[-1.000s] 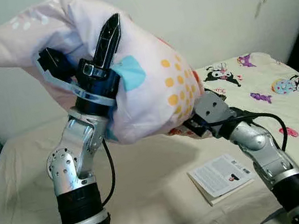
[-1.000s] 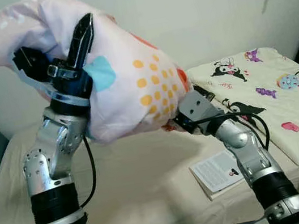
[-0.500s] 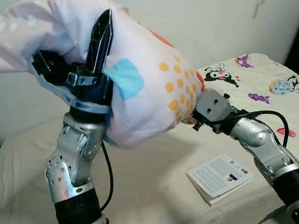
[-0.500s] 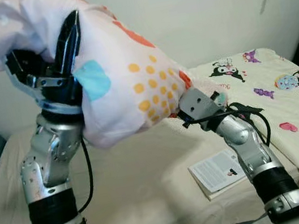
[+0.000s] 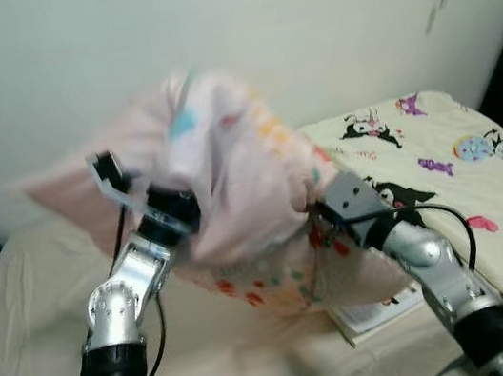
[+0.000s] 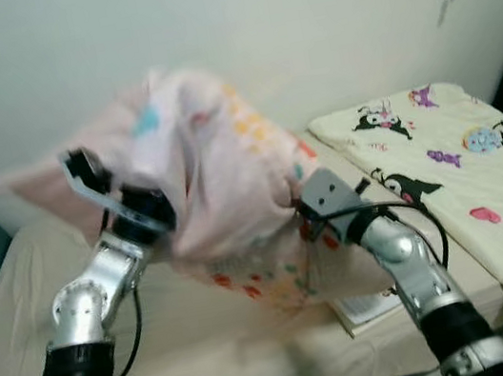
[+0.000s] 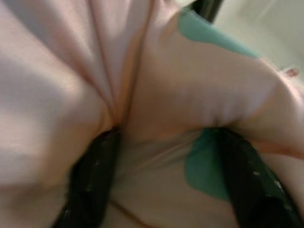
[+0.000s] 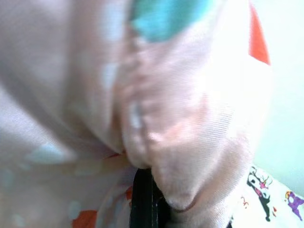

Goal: Clean up the room

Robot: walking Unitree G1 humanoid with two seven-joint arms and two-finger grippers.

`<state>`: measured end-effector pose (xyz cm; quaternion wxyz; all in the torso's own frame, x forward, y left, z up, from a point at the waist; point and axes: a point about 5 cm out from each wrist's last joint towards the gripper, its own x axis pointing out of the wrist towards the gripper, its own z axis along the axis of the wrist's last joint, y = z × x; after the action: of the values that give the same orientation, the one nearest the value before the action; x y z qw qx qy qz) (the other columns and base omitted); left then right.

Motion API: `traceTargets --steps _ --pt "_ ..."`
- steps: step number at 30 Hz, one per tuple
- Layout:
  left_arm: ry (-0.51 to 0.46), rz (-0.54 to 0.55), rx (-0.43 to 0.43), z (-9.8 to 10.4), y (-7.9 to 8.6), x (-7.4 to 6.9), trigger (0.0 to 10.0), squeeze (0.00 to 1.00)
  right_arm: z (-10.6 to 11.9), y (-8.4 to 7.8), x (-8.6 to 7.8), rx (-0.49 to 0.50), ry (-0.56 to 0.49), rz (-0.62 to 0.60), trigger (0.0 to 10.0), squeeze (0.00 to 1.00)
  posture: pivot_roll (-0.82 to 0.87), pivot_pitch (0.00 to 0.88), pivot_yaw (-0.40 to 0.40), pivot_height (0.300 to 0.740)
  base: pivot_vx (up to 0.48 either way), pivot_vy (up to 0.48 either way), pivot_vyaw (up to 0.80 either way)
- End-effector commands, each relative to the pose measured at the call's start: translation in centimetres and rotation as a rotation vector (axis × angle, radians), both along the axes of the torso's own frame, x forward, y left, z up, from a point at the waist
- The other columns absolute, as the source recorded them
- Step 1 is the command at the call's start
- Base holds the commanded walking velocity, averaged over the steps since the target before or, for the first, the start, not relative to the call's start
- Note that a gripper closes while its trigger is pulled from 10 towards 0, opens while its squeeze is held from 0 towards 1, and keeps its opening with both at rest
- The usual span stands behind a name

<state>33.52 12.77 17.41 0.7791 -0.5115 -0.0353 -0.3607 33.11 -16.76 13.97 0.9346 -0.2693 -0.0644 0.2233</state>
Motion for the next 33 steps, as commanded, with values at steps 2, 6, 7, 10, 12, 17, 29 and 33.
traceTargets --steps 2,6,7,10,12,17,29,33 --pt "0.18 0.076 0.231 -5.3 0.7 0.1 10.0 1.0 2.2 0.4 0.3 0.039 -0.115 -0.017 0.0 0.0 0.0 0.0 -0.005 0.74 0.0 0.0 0.0" --pt "0.352 0.212 0.515 -10.1 3.1 -0.5 10.0 1.0 2.0 -0.1 0.3 0.04 -0.119 -0.061 0.0 0.0 -0.01 0.0 0.0 0.74 0.0 0.0 0.0" --pt "0.435 0.276 0.672 -12.1 4.4 -1.1 10.0 1.0 2.1 -0.4 0.3 0.035 -0.123 -0.084 0.0 0.0 -0.01 0.0 0.003 0.74 0.0 0.0 0.0" --pt "0.568 0.369 0.948 -15.3 6.9 -2.8 10.0 1.0 2.0 -1.0 0.4 0.021 -0.125 -0.129 0.0 0.0 -0.01 0.0 0.002 0.74 0.0 0.0 0.0" --pt "0.603 0.381 1.05 -16.4 7.7 -3.6 10.0 1.0 1.9 -1.2 0.4 0.01 -0.124 -0.145 0.0 0.0 -0.01 0.0 0.003 0.74 0.0 0.0 0.0" --pt "0.799 0.391 1.264 -20.5 10.5 -8.4 10.0 1.0 1.6 -2.5 0.7 -0.022 -0.125 -0.246 0.0 0.0 -0.01 0.0 0.004 0.74 0.0 0.0 0.0" --pt "0.919 0.211 1.462 -24.4 10.4 -14.1 10.0 1.0 1.4 -3.1 0.9 -0.02 -0.129 -0.306 0.0 0.0 -0.01 0.0 0.003 0.74 0.0 0.0 0.0" --pt "0.978 0.125 1.586 -25.7 10.4 -16.4 10.0 0.0 1.2 -3.1 1.0 0.01 -0.123 -0.333 0.0 0.0 -0.01 0.0 0.002 0.74 0.0 0.0 0.0"
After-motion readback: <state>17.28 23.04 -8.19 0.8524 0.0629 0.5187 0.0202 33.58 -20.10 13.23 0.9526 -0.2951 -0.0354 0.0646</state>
